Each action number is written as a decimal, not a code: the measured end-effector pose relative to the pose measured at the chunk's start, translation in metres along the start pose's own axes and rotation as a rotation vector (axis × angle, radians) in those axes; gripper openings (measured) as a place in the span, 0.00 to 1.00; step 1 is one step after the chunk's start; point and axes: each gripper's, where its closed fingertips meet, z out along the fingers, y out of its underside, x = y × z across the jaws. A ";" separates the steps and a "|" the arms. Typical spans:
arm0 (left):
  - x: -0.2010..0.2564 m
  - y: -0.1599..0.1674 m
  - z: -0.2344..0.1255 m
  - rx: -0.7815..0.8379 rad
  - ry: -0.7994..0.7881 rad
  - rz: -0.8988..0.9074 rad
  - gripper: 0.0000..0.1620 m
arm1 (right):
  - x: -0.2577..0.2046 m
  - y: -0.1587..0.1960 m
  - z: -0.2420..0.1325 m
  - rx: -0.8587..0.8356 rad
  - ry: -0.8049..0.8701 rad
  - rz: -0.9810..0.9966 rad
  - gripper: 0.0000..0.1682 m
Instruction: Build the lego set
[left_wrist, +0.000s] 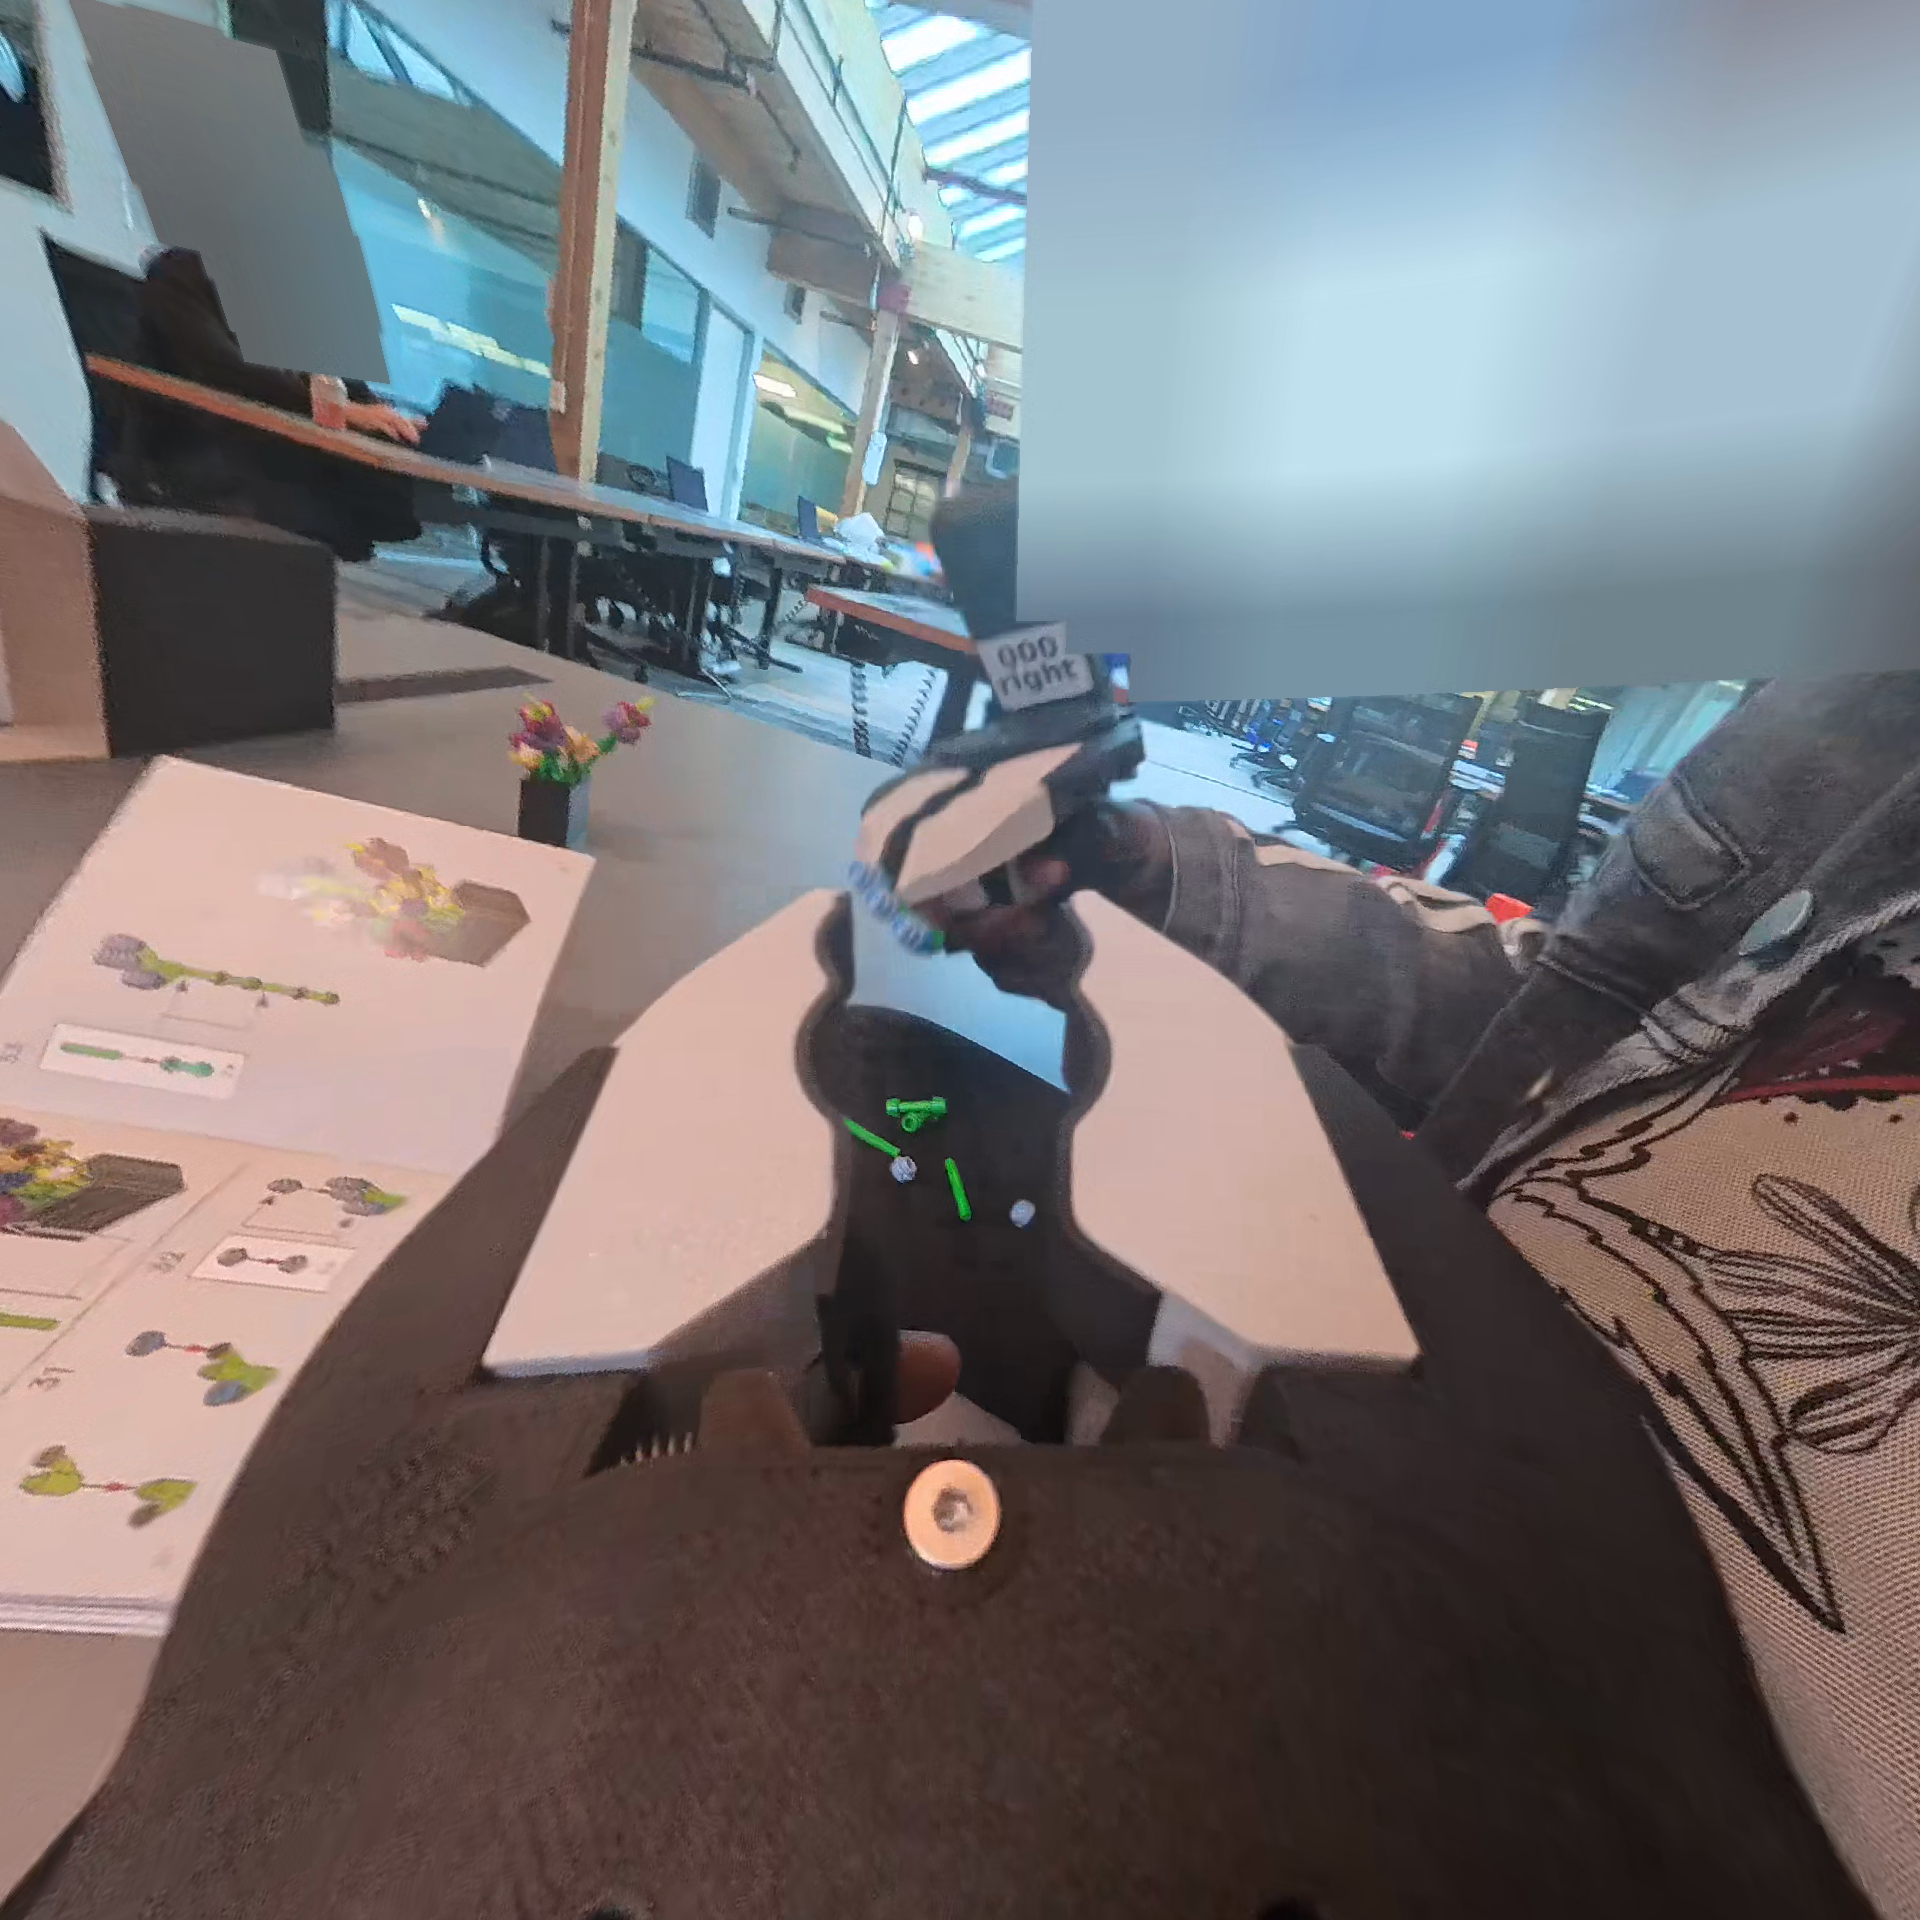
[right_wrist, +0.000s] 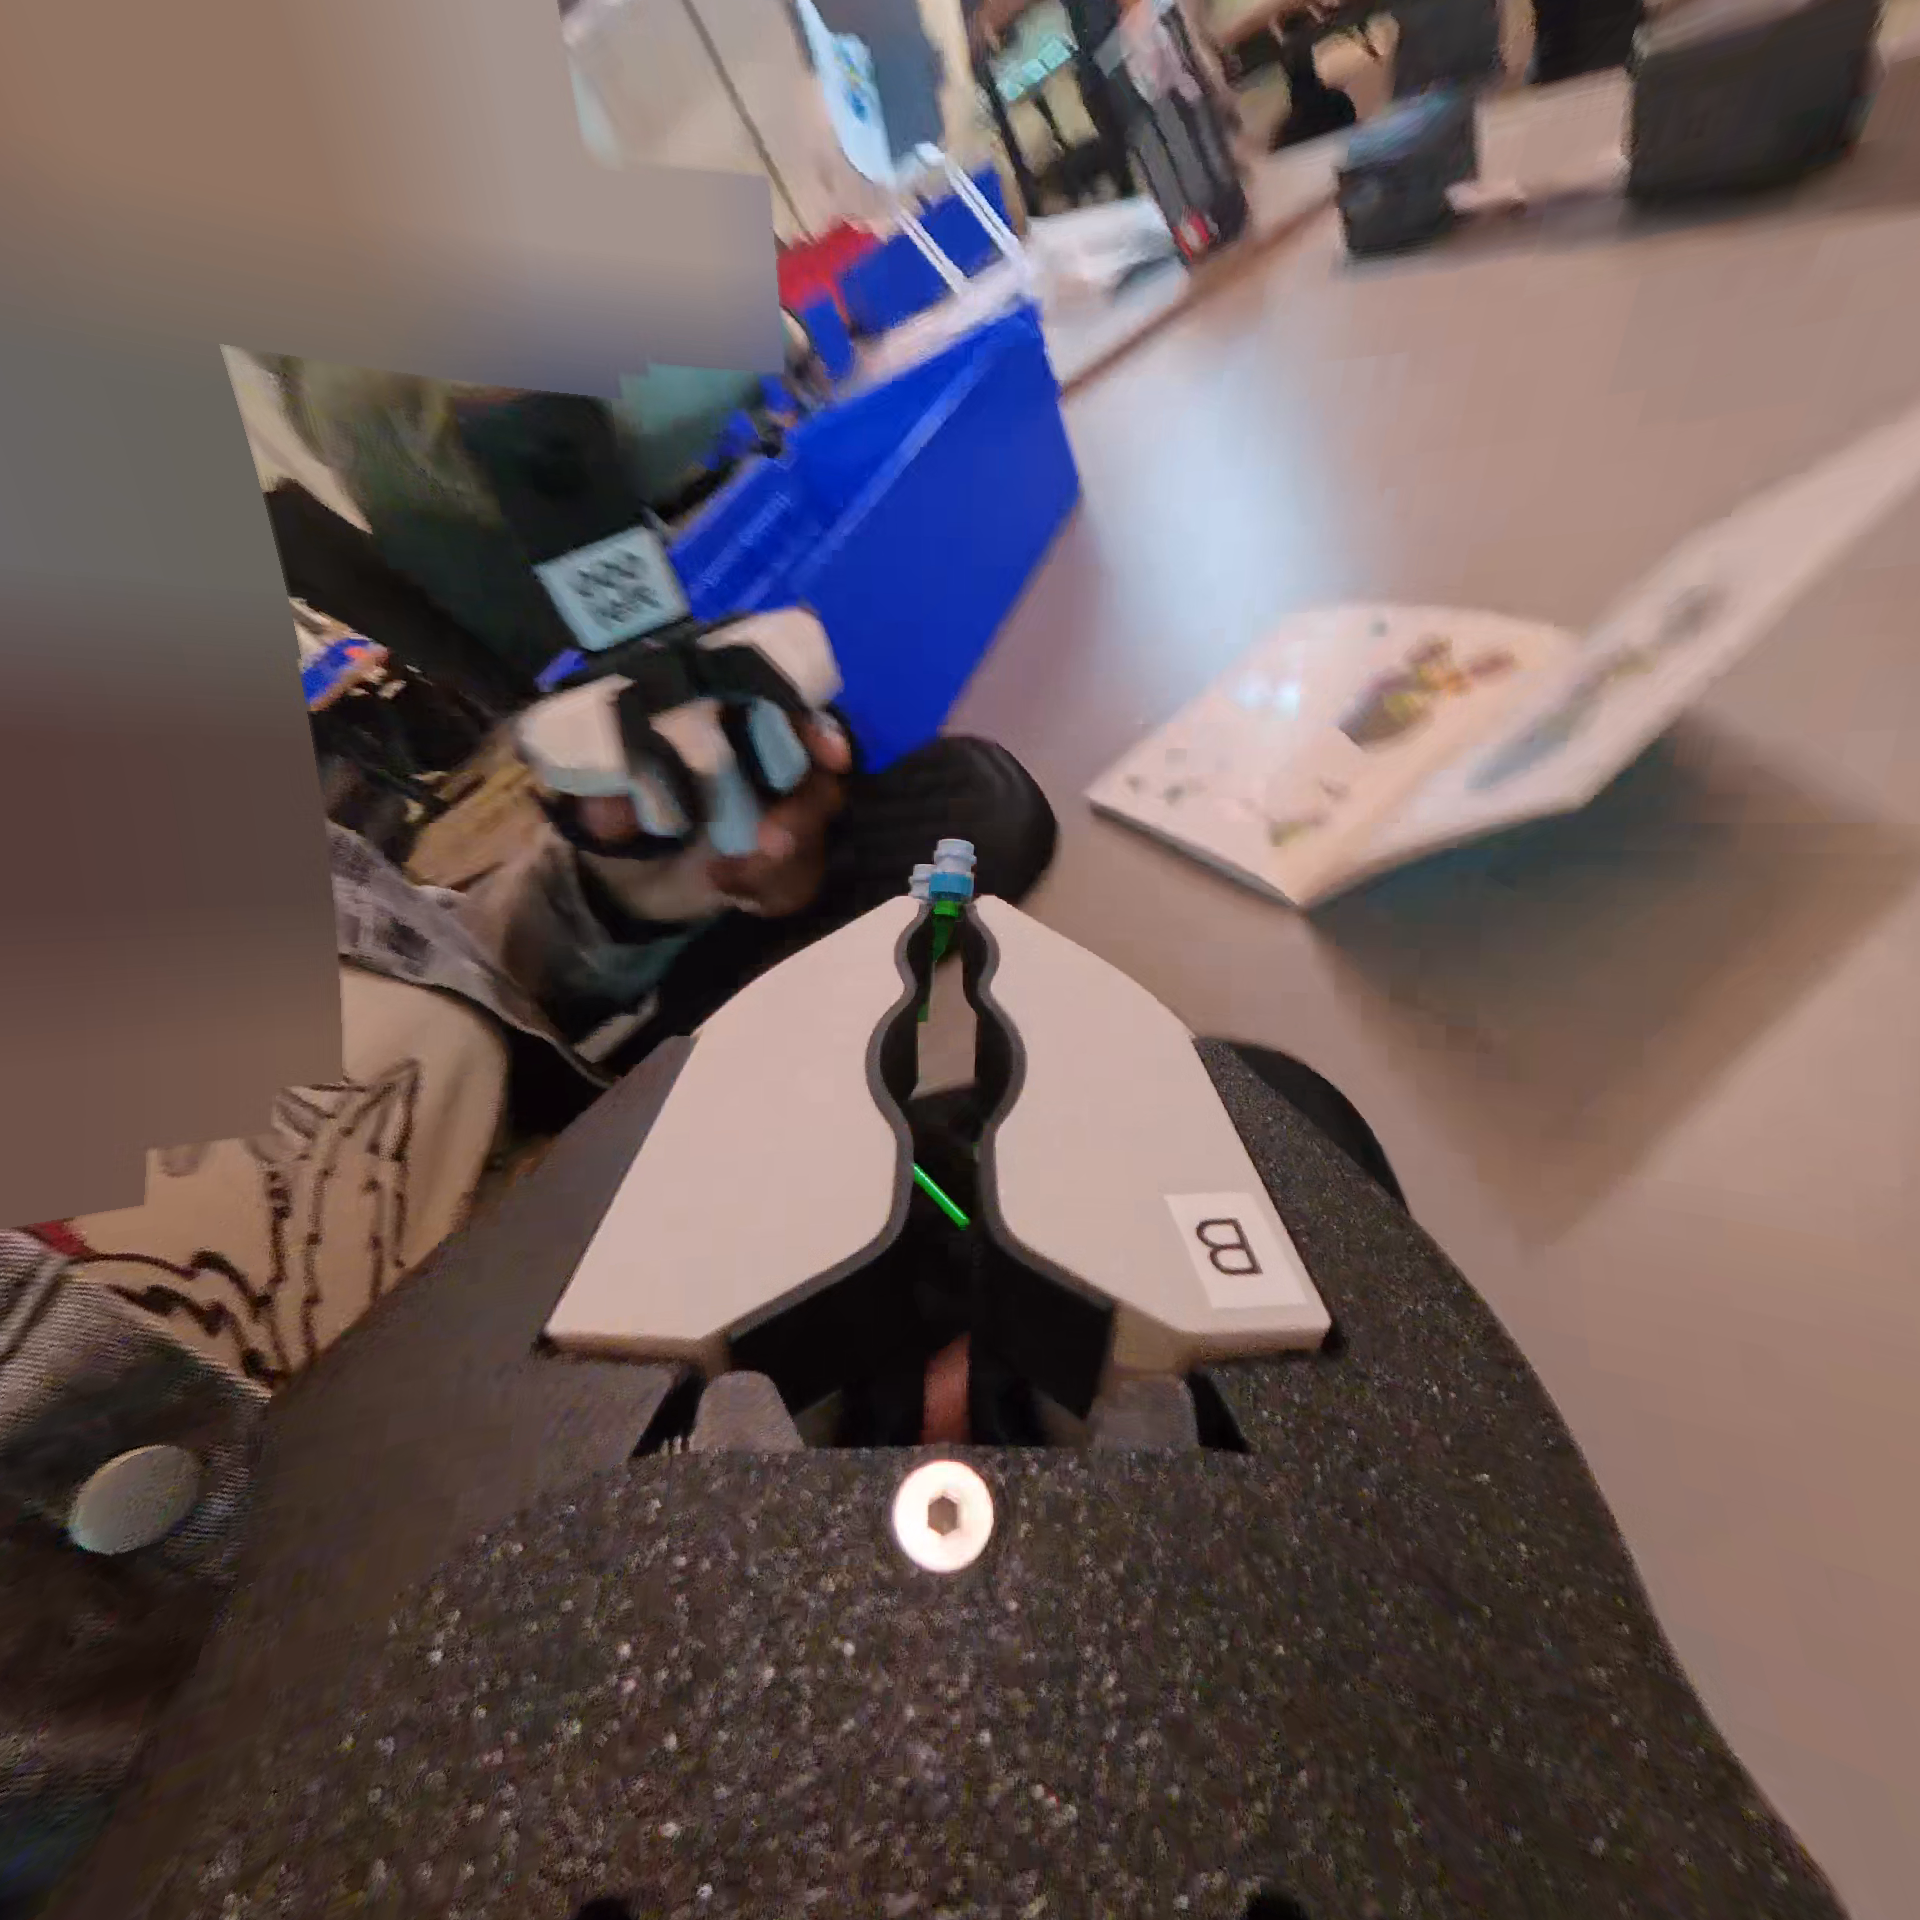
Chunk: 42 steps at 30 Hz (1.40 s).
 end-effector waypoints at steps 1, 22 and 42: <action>0.000 0.004 0.002 -0.035 0.021 -0.038 0.21 | -0.008 -0.005 0.003 -0.001 -0.029 -0.033 0.03; 0.003 -0.028 0.000 0.232 0.177 -0.315 0.05 | -0.048 -0.035 0.031 0.093 -0.092 -0.201 0.10; 0.002 -0.006 0.000 0.024 0.135 -0.166 0.13 | -0.053 -0.026 0.034 -0.019 -0.139 -0.258 0.03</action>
